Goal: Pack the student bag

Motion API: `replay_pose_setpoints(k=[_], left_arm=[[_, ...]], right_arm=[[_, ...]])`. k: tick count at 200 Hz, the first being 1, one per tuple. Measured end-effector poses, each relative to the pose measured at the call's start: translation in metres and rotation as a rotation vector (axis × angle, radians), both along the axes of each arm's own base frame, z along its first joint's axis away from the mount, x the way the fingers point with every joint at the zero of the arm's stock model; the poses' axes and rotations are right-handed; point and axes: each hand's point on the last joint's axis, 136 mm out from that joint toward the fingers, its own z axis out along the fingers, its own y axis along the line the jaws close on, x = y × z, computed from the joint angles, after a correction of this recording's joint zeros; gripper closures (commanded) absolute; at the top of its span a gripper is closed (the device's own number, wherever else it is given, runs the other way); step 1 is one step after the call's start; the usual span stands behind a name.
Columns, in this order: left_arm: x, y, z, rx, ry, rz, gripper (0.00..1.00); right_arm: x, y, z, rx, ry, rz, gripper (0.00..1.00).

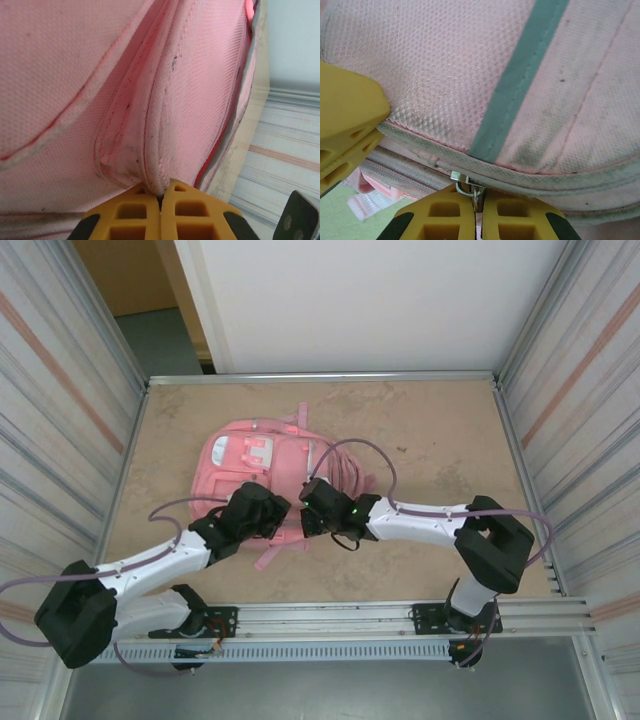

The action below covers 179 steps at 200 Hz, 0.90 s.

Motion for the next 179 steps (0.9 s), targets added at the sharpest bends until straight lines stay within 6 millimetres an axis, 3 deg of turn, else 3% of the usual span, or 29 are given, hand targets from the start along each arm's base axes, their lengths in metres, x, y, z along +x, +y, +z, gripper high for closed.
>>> replay_pose_setpoints(k=[51, 90, 128, 163, 171, 179], left_arm=[[0.004, 0.015, 0.016, -0.019, -0.032, -0.040, 1.00], [0.004, 0.021, 0.020, -0.025, -0.043, -0.123, 1.00], [0.014, 0.043, 0.016, 0.011, -0.039, -0.180, 1.00], [0.041, 0.068, 0.006, 0.085, 0.012, -0.194, 1.00], [0.049, 0.073, 0.004, 0.104, 0.028, -0.202, 0.87], [0.056, 0.076, 0.003, 0.122, 0.044, -0.210, 0.85]], right_arm=[[0.023, -0.045, 0.017, 0.010, -0.017, -0.058, 1.00], [0.037, -0.060, 0.024, 0.037, -0.032, -0.014, 1.00], [0.036, -0.055, 0.029, 0.045, -0.066, 0.099, 1.00], [0.028, -0.038, 0.040, 0.018, -0.142, 0.193, 1.00], [0.026, -0.031, 0.045, 0.013, -0.167, 0.212, 1.00], [0.022, -0.023, 0.049, 0.009, -0.193, 0.232, 1.00]])
